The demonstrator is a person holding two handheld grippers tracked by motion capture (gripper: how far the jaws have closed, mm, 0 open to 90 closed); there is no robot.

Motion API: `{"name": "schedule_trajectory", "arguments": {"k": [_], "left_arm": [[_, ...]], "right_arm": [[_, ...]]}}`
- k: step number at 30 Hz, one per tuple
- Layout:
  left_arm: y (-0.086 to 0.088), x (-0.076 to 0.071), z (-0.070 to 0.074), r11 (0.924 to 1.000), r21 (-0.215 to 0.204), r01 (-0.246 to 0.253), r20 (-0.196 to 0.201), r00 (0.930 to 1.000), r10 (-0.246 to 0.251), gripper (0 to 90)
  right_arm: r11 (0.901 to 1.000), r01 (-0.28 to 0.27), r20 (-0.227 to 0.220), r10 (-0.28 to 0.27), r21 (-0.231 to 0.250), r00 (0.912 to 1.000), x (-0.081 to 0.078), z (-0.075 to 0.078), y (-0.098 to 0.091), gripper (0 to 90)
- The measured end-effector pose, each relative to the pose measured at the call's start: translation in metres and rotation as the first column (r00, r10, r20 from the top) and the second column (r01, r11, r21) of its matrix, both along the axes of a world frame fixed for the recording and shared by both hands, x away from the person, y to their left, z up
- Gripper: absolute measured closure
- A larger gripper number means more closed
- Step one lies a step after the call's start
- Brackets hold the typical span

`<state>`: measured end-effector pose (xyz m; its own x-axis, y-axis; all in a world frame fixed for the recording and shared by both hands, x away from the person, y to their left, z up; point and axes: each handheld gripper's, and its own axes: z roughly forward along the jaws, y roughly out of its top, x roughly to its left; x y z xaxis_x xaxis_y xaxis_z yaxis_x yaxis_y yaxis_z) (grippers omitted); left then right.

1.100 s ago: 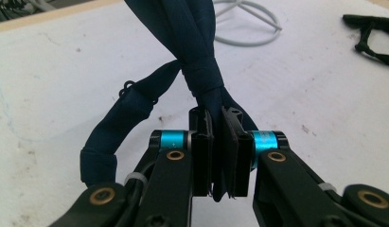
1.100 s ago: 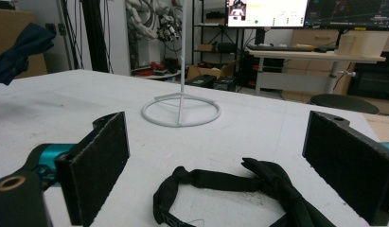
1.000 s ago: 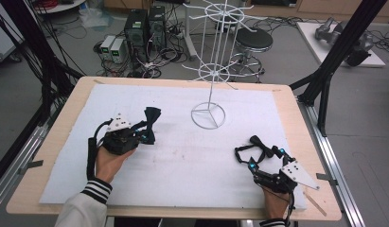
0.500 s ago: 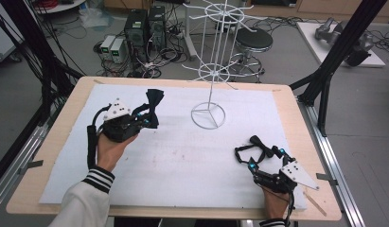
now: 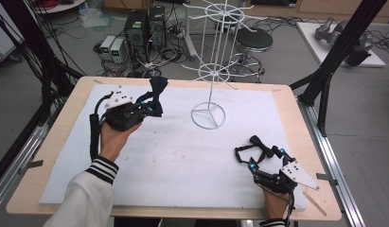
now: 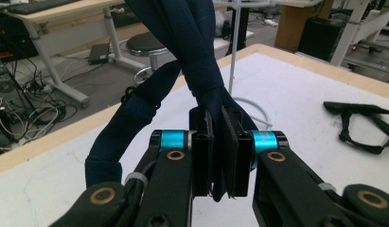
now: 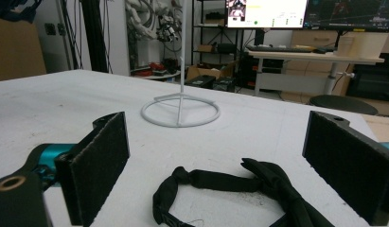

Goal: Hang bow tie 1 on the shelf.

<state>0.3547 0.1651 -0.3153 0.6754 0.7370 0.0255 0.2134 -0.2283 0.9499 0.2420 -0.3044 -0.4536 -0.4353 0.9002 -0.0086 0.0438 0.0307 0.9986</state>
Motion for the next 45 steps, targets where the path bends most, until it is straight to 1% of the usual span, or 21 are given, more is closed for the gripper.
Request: {"name": "schedule_trajectory", "arguments": {"k": [2, 3, 6, 8, 12, 14, 15, 21, 27, 30, 36, 43, 45], "left_arm": [[-0.002, 0.003, 0.005, 1.0000, 0.005, 0.005, 0.009, 0.9999, -0.005, 83.0], [-0.004, 0.004, 0.007, 1.0000, -0.001, 0.006, 0.018, 0.9998, -0.006, 83.0], [-0.008, 0.008, 0.016, 0.9998, 0.009, 0.017, 0.031, 0.9994, -0.017, 83.0], [-0.011, 0.011, 0.020, 0.9996, 0.014, 0.026, 0.050, 0.9984, -0.027, 83.0], [-0.019, 0.017, 0.024, 0.9994, -0.004, 0.034, 0.059, 0.9977, -0.034, 83.0], [-0.023, 0.019, 0.025, 0.9992, 0.004, 0.041, 0.061, 0.9973, -0.041, 83.0], [-0.025, 0.021, 0.026, 0.9990, 0.000, 0.046, 0.068, 0.9966, -0.046, 83.0], [-0.037, 0.026, 0.032, 0.9976, 0.019, 0.067, 0.068, 0.9954, -0.068, 83.0], [-0.045, 0.032, 0.035, 0.9956, 0.015, 0.093, 0.076, 0.9927, -0.094, 83.0], [-0.048, 0.037, 0.033, 0.9946, 0.015, 0.102, 0.065, 0.9925, -0.103, 82.9], [-0.055, 0.045, 0.033, 0.9912, -0.001, 0.132, 0.053, 0.9899, -0.132, 82.9], [-0.065, 0.053, 0.034, 0.9885, 0.019, 0.150, 0.049, 0.9873, -0.151, 82.9], [-0.068, 0.056, 0.036, 0.9872, 0.011, 0.159, 0.048, 0.9861, -0.159, 82.9]], "right_arm": [[1.0000, -0.001, -0.001, 0.001, 0.001, 1.0000, 0.000, 0.000, 0.000, 7.4], [1.0000, 0.000, -0.001, 0.000, 0.001, 1.0000, 0.000, 0.000, 0.000, 7.4], [1.0000, -0.001, -0.003, 0.001, 0.003, 1.0000, 0.000, 0.000, 0.000, 7.3], [1.0000, 0.003, -0.006, -0.003, 0.010, 1.0000, -0.001, 0.000, 0.000, 7.3], [0.9999, 0.003, 0.000, -0.003, 0.010, 1.0000, -0.001, 0.000, -0.001, 7.3], [1.0000, 0.001, 0.001, -0.001, 0.009, 1.0000, 0.000, 0.000, -0.001, 7.3], [0.9999, -0.002, -0.003, 0.002, 0.011, 1.0000, -0.001, 0.000, 0.000, 7.3], [0.9999, 0.000, -0.004, 0.000, 0.013, 1.0000, -0.001, 0.000, 0.000, 7.3], [0.9999, 0.000, -0.004, 0.000, 0.012, 1.0000, -0.001, 0.000, 0.000, 7.3], [0.9999, 0.000, -0.004, 0.000, 0.012, 1.0000, -0.001, 0.000, 0.000, 7.3], [0.9999, 0.000, -0.003, 0.000, 0.010, 1.0000, -0.001, 0.000, 0.000, 7.3], [0.9999, 0.001, -0.007, -0.001, 0.014, 1.0000, -0.001, 0.000, 0.000, 7.4], [0.9999, 0.000, -0.004, 0.001, 0.013, 1.0000, -0.001, 0.000, 0.000, 7.3]]}}
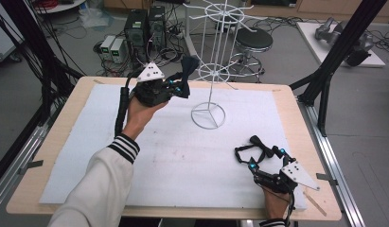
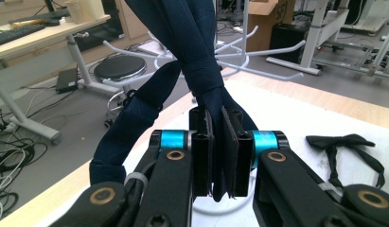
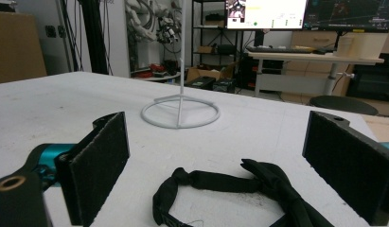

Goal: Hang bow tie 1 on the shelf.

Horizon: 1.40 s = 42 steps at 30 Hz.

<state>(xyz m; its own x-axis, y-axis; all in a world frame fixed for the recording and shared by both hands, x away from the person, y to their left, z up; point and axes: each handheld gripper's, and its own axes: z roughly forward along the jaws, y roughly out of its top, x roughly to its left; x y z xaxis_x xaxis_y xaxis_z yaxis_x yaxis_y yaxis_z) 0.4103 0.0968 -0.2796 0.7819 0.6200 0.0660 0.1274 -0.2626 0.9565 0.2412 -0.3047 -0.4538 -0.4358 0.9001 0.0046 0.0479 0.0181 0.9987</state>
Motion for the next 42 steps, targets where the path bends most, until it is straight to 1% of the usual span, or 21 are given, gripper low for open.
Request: {"name": "schedule_trajectory", "arguments": {"k": [2, 8, 9, 14, 17, 23, 26, 30, 32, 34, 35, 36, 42], "left_arm": [[-0.004, 0.002, 0.001, 1.0000, -0.005, 0.002, 0.001, 1.0000, -0.002, 82.9], [-0.013, 0.005, -0.002, 1.0000, 0.007, 0.003, -0.007, 1.0000, -0.003, 82.9], [-0.014, 0.006, -0.002, 0.9999, 0.014, 0.007, -0.006, 1.0000, -0.007, 82.9], [-0.017, 0.006, -0.004, 0.9998, 0.021, 0.007, -0.016, 0.9998, -0.007, 82.9], [-0.018, 0.005, -0.005, 0.9996, 0.028, 0.008, -0.013, 0.9999, -0.008, 82.9], [-0.022, 0.005, -0.008, 0.9996, 0.024, 0.014, -0.020, 0.9997, -0.013, 82.9], [-0.025, 0.005, -0.010, 0.9992, 0.035, 0.021, -0.024, 0.9995, -0.020, 82.9], [-0.030, 0.007, -0.014, 0.9991, 0.037, 0.018, -0.030, 0.9994, -0.017, 82.9], [-0.032, 0.008, -0.015, 0.9994, 0.030, 0.019, -0.035, 0.9992, -0.018, 82.9], [-0.034, 0.008, -0.017, 0.9988, 0.041, 0.025, -0.034, 0.9992, -0.023, 82.9], [-0.035, 0.008, -0.018, 0.9992, 0.034, 0.021, -0.037, 0.9991, -0.019, 82.9], [-0.036, 0.008, -0.018, 0.9990, 0.040, 0.020, -0.036, 0.9992, -0.019, 82.9], [-0.040, 0.010, -0.022, 0.9994, 0.033, 0.009, -0.049, 0.9988, -0.007, 82.6]], "right_arm": [[1.0000, 0.001, 0.006, -0.001, -0.003, 1.0000, 0.000, 0.000, 0.000, 7.3], [1.0000, -0.001, 0.006, 0.001, -0.003, 1.0000, 0.000, 0.000, -0.001, 7.3], [1.0000, 0.000, 0.003, 0.000, 0.000, 1.0000, 0.000, 0.000, -0.001, 7.3], [1.0000, 0.001, 0.005, -0.001, 0.003, 1.0000, 0.000, 0.000, -0.001, 7.3], [1.0000, 0.000, 0.005, 0.000, 0.003, 1.0000, 0.000, 0.000, -0.001, 7.3], [1.0000, 0.000, 0.005, 0.000, 0.002, 1.0000, 0.000, 0.000, -0.001, 7.3], [1.0000, 0.000, 0.005, 0.000, 0.003, 1.0000, 0.000, 0.000, -0.001, 7.3], [1.0000, 0.000, 0.004, -0.001, 0.004, 1.0000, 0.000, 0.000, -0.001, 7.3], [1.0000, 0.000, 0.004, 0.000, 0.004, 1.0000, 0.000, 0.000, -0.001, 7.3], [1.0000, 0.000, 0.009, 0.000, 0.001, 1.0000, 0.000, 0.000, -0.001, 7.3], [1.0000, 0.000, 0.009, 0.000, 0.001, 1.0000, 0.000, 0.000, -0.001, 7.3], [1.0000, 0.002, 0.009, -0.002, 0.002, 1.0000, 0.000, 0.000, -0.001, 7.3], [1.0000, 0.002, 0.005, -0.002, 0.007, 1.0000, 0.000, 0.000, -0.001, 7.3]]}}
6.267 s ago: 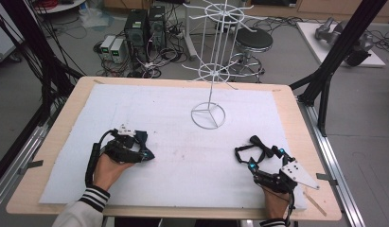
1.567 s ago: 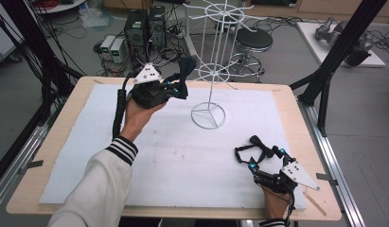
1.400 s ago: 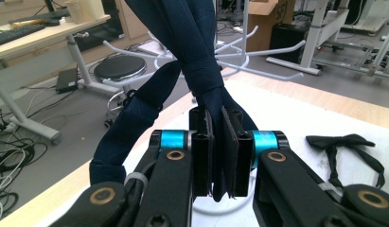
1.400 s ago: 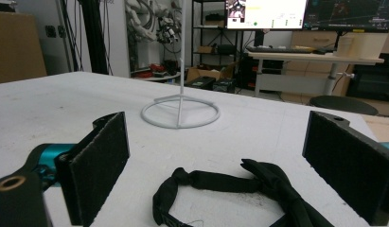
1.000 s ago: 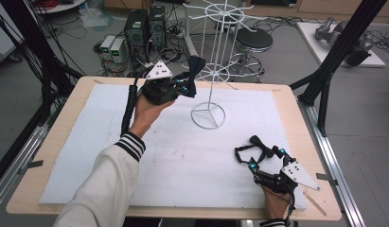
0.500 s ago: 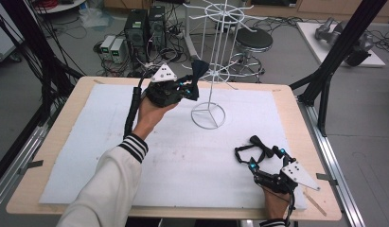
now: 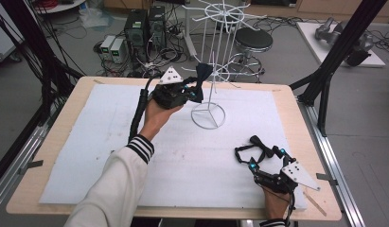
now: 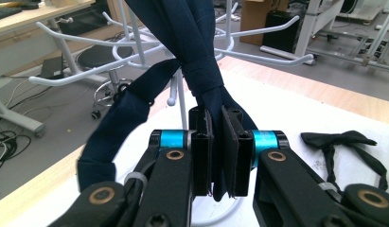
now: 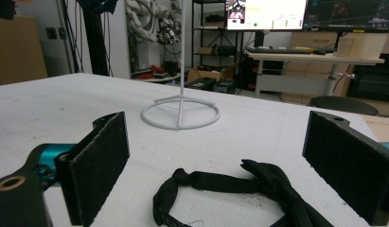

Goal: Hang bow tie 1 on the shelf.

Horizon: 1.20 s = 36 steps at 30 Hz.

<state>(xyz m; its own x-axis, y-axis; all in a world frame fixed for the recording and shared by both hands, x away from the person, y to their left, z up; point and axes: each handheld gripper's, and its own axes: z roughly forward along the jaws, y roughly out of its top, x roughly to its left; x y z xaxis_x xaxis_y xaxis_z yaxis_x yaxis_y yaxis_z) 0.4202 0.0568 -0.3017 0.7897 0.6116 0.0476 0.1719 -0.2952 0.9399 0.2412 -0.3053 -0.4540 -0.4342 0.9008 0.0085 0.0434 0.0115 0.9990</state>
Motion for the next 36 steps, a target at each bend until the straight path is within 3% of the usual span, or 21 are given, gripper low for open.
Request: {"name": "schedule_trajectory", "arguments": {"k": [8, 10, 12, 15, 18, 20, 25, 27, 34, 36], "left_arm": [[-0.003, 0.001, -0.004, 0.9999, 0.008, -0.013, -0.002, 0.9999, 0.013, 80.8], [-0.002, 0.001, -0.004, 0.9998, 0.011, -0.014, -0.006, 0.9999, 0.014, 76.2], [-0.002, 0.001, -0.005, 1.0000, 0.004, -0.006, -0.022, 0.9997, 0.006, 67.5], [-0.001, -0.003, -0.006, 1.0000, -0.002, -0.009, -0.011, 0.9999, 0.009, 43.5], [0.004, -0.004, -0.008, 0.9994, -0.025, 0.025, -0.038, 0.9989, -0.026, 21.6], [0.007, -0.007, -0.008, 0.9995, -0.021, 0.025, -0.044, 0.9987, -0.026, 19.9], [0.020, -0.018, -0.007, 0.9996, -0.020, 0.020, 0.004, 0.9998, -0.020, 16.8], [0.029, -0.024, -0.006, 0.9986, -0.048, 0.022, 0.023, 0.9995, -0.021, 16.8], [0.075, -0.052, -0.005, 0.9939, -0.110, 0.007, 0.101, 0.9949, 0.005, 16.8], [0.092, -0.064, -0.007, 0.9939, -0.109, -0.012, 0.128, 0.9914, 0.026, 16.8]], "right_arm": [[1.0000, 0.004, -0.008, -0.004, -0.002, 1.0000, 0.001, 0.000, 0.000, 7.3], [1.0000, 0.002, -0.010, -0.002, -0.001, 0.9999, 0.001, 0.000, 0.000, 7.3], [1.0000, 0.003, -0.007, -0.003, 0.003, 1.0000, 0.000, 0.000, 0.000, 7.3], [1.0000, 0.004, -0.006, -0.004, 0.001, 1.0000, 0.000, 0.000, 0.000, 7.3], [1.0000, 0.005, -0.003, -0.005, -0.004, 1.0000, 0.000, 0.000, 0.000, 7.3], [1.0000, 0.007, -0.001, -0.007, -0.004, 1.0000, 0.000, 0.000, 0.000, 7.3], [1.0000, 0.004, 0.003, -0.004, -0.007, 1.0000, 0.000, 0.000, 0.000, 7.3], [1.0000, 0.006, 0.001, -0.006, -0.008, 1.0000, 0.000, 0.000, 0.001, 7.3], [1.0000, 0.006, 0.005, -0.006, -0.003, 1.0000, -0.001, 0.000, 0.000, 7.3], [0.9999, 0.008, 0.003, -0.008, -0.007, 1.0000, -0.001, 0.000, 0.000, 7.4]]}}
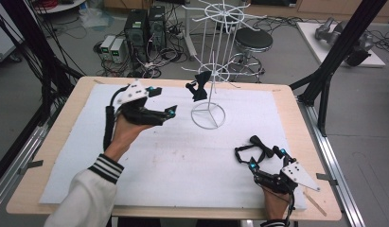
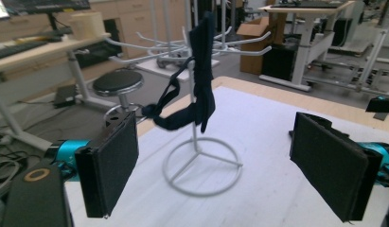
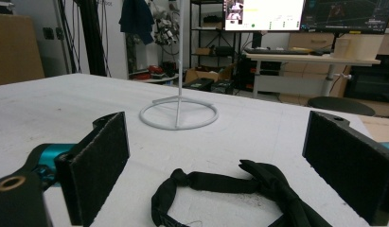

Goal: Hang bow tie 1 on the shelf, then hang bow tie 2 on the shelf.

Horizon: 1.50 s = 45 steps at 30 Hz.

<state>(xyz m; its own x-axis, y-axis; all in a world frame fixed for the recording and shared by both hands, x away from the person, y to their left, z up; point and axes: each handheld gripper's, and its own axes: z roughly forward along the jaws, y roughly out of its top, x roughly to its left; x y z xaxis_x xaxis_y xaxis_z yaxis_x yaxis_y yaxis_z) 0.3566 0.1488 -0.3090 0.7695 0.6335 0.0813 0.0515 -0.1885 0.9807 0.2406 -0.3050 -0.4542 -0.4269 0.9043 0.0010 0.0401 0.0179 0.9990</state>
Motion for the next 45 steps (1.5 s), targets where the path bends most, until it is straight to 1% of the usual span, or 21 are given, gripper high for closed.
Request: {"name": "schedule_trajectory", "arguments": {"k": [1, 4, 6, 10, 11, 13, 16, 18, 20, 22, 23, 24, 26, 27, 30, 32, 33, 41, 43, 44, 45], "left_arm": [[0.008, -0.006, -0.002, 0.9999, -0.007, -0.012, 0.018, 0.9998, 0.012, 16.8], [0.032, -0.021, -0.010, 0.9990, -0.017, -0.040, 0.046, 0.9981, 0.041, 16.8], [0.047, -0.030, -0.017, 0.9980, -0.008, -0.062, 0.063, 0.9961, 0.063, 16.8], [0.073, -0.045, -0.035, 0.9955, -0.021, -0.092, 0.077, 0.9927, 0.093, 16.8], [0.079, -0.049, -0.041, 0.9937, -0.032, -0.107, 0.078, 0.9909, 0.109, 16.8], [0.088, -0.055, -0.048, 0.9921, -0.050, -0.115, 0.088, 0.9890, 0.119, 16.6], [0.099, -0.064, -0.063, 0.9875, -0.093, -0.127, 0.102, 0.9854, 0.137, 16.5], [0.103, -0.070, -0.073, 0.9848, -0.111, -0.134, 0.114, 0.9827, 0.146, 16.5], [0.108, -0.074, -0.083, 0.9851, -0.113, -0.129, 0.127, 0.9815, 0.143, 16.5], [0.113, -0.076, -0.092, 0.9813, -0.140, -0.132, 0.122, 0.9812, 0.149, 16.6], [0.114, -0.077, -0.095, 0.9791, -0.150, -0.138, 0.124, 0.9798, 0.157, 16.6], [0.115, -0.078, -0.097, 0.9773, -0.152, -0.148, 0.126, 0.9779, 0.167, 16.6], [0.116, -0.078, -0.101, 0.9775, -0.152, -0.146, 0.120, 0.9790, 0.165, 16.6], [0.116, -0.077, -0.102, 0.9779, -0.149, -0.146, 0.118, 0.9792, 0.165, 16.6], [0.117, -0.076, -0.105, 0.9759, -0.163, -0.145, 0.117, 0.9793, 0.165, 16.6], [0.118, -0.076, -0.105, 0.9763, -0.157, -0.149, 0.118, 0.9787, 0.168, 16.6], [0.118, -0.076, -0.106, 0.9742, -0.166, -0.153, 0.118, 0.9778, 0.173, 16.6], [0.119, -0.076, -0.110, 0.9748, -0.155, -0.160, 0.107, 0.9781, 0.178, 16.7], [0.119, -0.075, -0.111, 0.9736, -0.153, -0.169, 0.100, 0.9775, 0.186, 16.8], [0.119, -0.075, -0.111, 0.9722, -0.161, -0.170, 0.098, 0.9774, 0.187, 16.8], [0.119, -0.075, -0.112, 0.9734, -0.155, -0.169, 0.097, 0.9779, 0.185, 16.8]], "right_arm": [[1.0000, 0.000, 0.000, 0.000, -0.001, 1.0000, 0.000, 0.000, 0.000, 7.3], [1.0000, 0.001, 0.001, -0.001, -0.002, 1.0000, 0.000, 0.000, 0.000, 7.3], [1.0000, 0.001, 0.003, -0.001, -0.002, 1.0000, 0.000, 0.000, 0.000, 7.3], [1.0000, -0.001, -0.002, 0.001, 0.005, 1.0000, 0.000, 0.000, 0.000, 7.3], [1.0000, 0.000, -0.001, 0.000, 0.006, 1.0000, 0.000, 0.000, 0.000, 7.3], [1.0000, 0.002, 0.002, -0.002, 0.000, 1.0000, 0.000, 0.000, 0.000, 7.4], [1.0000, 0.006, -0.003, -0.006, 0.001, 1.0000, 0.000, 0.000, 0.000, 7.3], [1.0000, 0.004, -0.001, -0.004, 0.004, 1.0000, 0.000, 0.000, 0.000, 7.3], [1.0000, 0.004, 0.000, -0.004, 0.006, 1.0000, 0.000, 0.000, 0.000, 7.3], [1.0000, 0.002, -0.002, -0.002, 0.007, 1.0000, 0.000, 0.000, 0.000, 7.3], [1.0000, 0.002, -0.002, -0.002, 0.010, 1.0000, 0.000, 0.000, 0.000, 7.3], [0.9999, 0.004, -0.004, -0.004, 0.011, 1.0000, 0.000, 0.000, 0.000, 7.4], [1.0000, 0.003, 0.000, -0.003, 0.008, 1.0000, 0.000, 0.000, 0.000, 7.3], [1.0000, 0.003, 0.000, -0.003, 0.007, 1.0000, 0.000, 0.000, 0.000, 7.4], [1.0000, 0.003, 0.000, -0.003, 0.008, 1.0000, 0.000, 0.000, 0.000, 7.3], [1.0000, 0.003, -0.002, -0.003, 0.007, 1.0000, 0.000, 0.000, 0.000, 7.3], [1.0000, 0.003, -0.001, -0.003, 0.006, 1.0000, 0.000, 0.000, 0.000, 7.3], [1.0000, 0.006, 0.001, -0.006, -0.001, 1.0000, 0.001, 0.000, 0.000, 7.3], [0.9999, 0.007, -0.004, -0.007, 0.008, 1.0000, 0.001, 0.000, 0.000, 7.3], [0.9999, 0.008, -0.009, -0.008, 0.011, 0.9999, 0.000, 0.000, 0.000, 7.3], [0.9999, 0.007, -0.007, -0.007, 0.009, 1.0000, 0.001, 0.000, 0.000, 7.4]]}}
